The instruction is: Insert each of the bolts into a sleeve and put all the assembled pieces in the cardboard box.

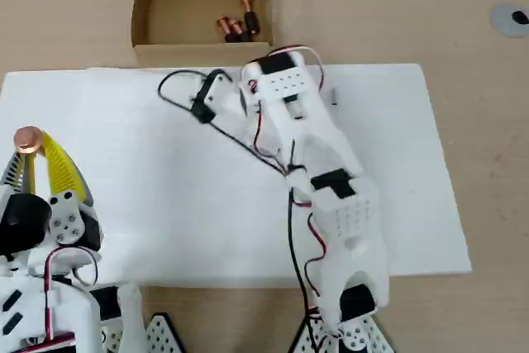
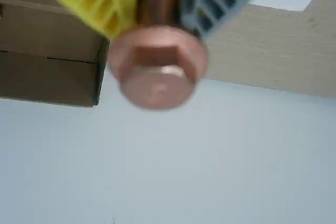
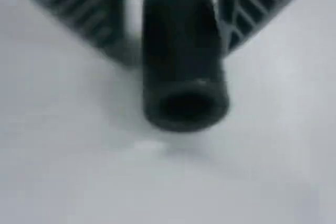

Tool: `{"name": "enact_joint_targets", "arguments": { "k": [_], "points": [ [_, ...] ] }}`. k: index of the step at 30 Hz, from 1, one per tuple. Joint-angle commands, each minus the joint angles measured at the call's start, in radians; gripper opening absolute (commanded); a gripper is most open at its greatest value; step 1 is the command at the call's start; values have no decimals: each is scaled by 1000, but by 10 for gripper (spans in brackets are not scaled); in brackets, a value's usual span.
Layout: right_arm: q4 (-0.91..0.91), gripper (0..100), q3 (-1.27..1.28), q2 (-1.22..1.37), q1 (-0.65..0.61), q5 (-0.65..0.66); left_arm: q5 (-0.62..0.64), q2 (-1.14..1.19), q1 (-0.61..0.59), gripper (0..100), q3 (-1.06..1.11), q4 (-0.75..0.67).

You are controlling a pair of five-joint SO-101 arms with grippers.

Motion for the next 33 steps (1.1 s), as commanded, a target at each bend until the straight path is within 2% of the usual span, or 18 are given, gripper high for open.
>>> {"name": "enact_joint_targets", "arguments": {
  "k": [1, 12, 17, 25, 30, 33],
  "points": [
    [41, 18, -59, 30, 7, 0, -3, -7, -11, 5, -52, -6],
    [236, 11, -417, 25, 38, -91, -5, -7, -6, 5, -52, -6],
    [244, 11, -591, 18, 68, -149, -5, -7, -11, 5, -52, -6],
    [244, 11, -602, -107, 124, -166, -6, -7, -8, 5, -84, 0],
    [244, 11, -601, -197, 127, -310, 0, -7, -5, 5, -84, -5],
    [244, 11, -613, -320, 71, -351, 31, -7, -5, 5, -83, -8]
  ]
}}
